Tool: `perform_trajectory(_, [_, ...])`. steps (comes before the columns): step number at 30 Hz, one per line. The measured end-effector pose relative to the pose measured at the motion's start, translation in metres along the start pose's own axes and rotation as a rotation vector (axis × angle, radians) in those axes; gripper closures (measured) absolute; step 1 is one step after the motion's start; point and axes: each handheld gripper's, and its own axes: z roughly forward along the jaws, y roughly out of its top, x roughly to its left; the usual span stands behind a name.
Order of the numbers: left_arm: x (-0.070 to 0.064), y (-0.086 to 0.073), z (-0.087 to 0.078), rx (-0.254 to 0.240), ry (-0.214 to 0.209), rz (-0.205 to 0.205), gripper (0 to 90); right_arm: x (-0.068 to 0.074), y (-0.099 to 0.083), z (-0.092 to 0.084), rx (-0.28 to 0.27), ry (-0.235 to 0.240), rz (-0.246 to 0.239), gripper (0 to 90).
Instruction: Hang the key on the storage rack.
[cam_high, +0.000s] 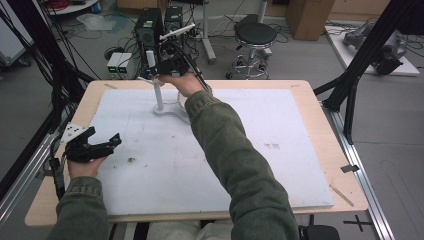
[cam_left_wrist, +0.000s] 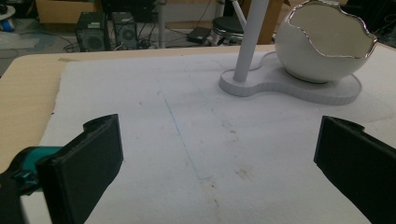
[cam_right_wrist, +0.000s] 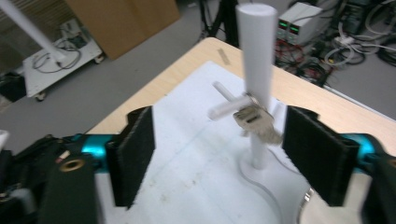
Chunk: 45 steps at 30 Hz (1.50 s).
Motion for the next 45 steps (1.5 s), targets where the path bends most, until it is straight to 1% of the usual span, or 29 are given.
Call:
perform_trajectory(1, [0.000,0.000,0.000,0.001,0.000,-0.001,1.7,-0.001,-0.001,-0.001,0.005,-0.004,0.007,20.3])
perform_trajectory(3, [0.000,0.000,0.000,0.000,0.000,-0.002,1.7,-0.006,-0.004,-0.004,0.007,-0.017,0.006,16.4])
perform_trajectory(4, [0.000,0.000,0.000,0.000,0.001,-0.001,1.7,-0.007,-0.006,-0.005,0.010,-0.030,0.001,13.2])
perform_trajectory(6, [0.000,0.000,0.000,0.001,0.001,0.000,1.7,-0.008,-0.008,-0.010,0.007,-0.072,-0.014,11.4])
perform_trajectory(7, [0.000,0.000,0.000,0.000,0.001,0.000,1.8,-0.008,-0.009,-0.012,0.001,-0.076,-0.019,10.3])
perform_trajectory(9, [0.000,0.000,0.000,0.000,0.001,0.000,1.7,-0.011,-0.012,-0.017,-0.010,-0.064,-0.026,8.4])
perform_trajectory(10, [0.000,0.000,0.000,0.000,0.001,0.000,1.7,-0.012,-0.014,-0.018,-0.009,-0.060,-0.031,3.8])
perform_trajectory(11, [0.000,0.000,0.000,-0.001,0.001,0.001,1.7,-0.012,-0.015,-0.019,-0.005,-0.064,-0.033,2.1])
perform_trajectory(14, [0.000,0.000,0.000,0.002,0.002,0.005,1.7,-0.016,-0.020,-0.022,0.008,-0.068,-0.036,2.0])
perform_trajectory(17, [0.000,0.000,0.000,0.002,0.000,0.005,1.7,-0.020,-0.026,-0.026,0.017,-0.083,-0.042,2.0])
perform_trajectory(19, [0.000,0.000,0.001,0.002,0.000,0.001,1.7,-0.021,-0.030,-0.029,0.022,-0.102,-0.060,2.0])
perform_trajectory(23, [-0.001,0.000,0.001,0.009,-0.001,0.006,1.7,-0.024,-0.038,-0.038,0.026,-0.117,-0.079,2.0])
perform_trajectory(25, [-0.002,0.000,0.001,0.011,-0.001,0.013,1.7,-0.027,-0.043,-0.043,0.027,-0.131,-0.083,2.0])
perform_trajectory(29, [-0.002,0.000,0.001,0.013,-0.002,0.013,1.7,-0.033,-0.049,-0.054,0.020,-0.161,-0.082,2.0])
perform_trajectory(34, [-0.002,0.000,0.001,0.013,-0.003,0.012,1.8,-0.036,-0.058,-0.066,0.015,-0.178,-0.095,2.0])
perform_trajectory(37, [-0.002,0.000,0.001,0.015,-0.004,0.016,1.7,-0.038,-0.064,-0.072,0.008,-0.182,-0.091,2.0])
perform_trajectory(39, [-0.003,0.000,0.001,0.016,-0.005,0.016,1.7,-0.039,-0.068,-0.076,0.007,-0.162,-0.082,2.0])
perform_trajectory(40, [-0.003,0.000,0.001,0.019,-0.006,0.016,1.8,-0.039,-0.069,-0.077,0.009,-0.163,-0.082,2.0])
perform_trajectory(42, [-0.003,0.000,0.002,0.019,-0.005,0.018,1.7,-0.038,-0.072,-0.081,0.009,-0.168,-0.093,2.0])
perform_trajectory(43, [-0.003,0.000,0.002,0.018,-0.005,0.016,1.7,-0.038,-0.075,-0.084,0.002,-0.166,-0.091,2.0])
perform_trajectory(45, [-0.003,0.000,0.002,0.019,-0.004,0.017,1.7,-0.039,-0.080,-0.087,0.006,-0.169,-0.094,2.0])
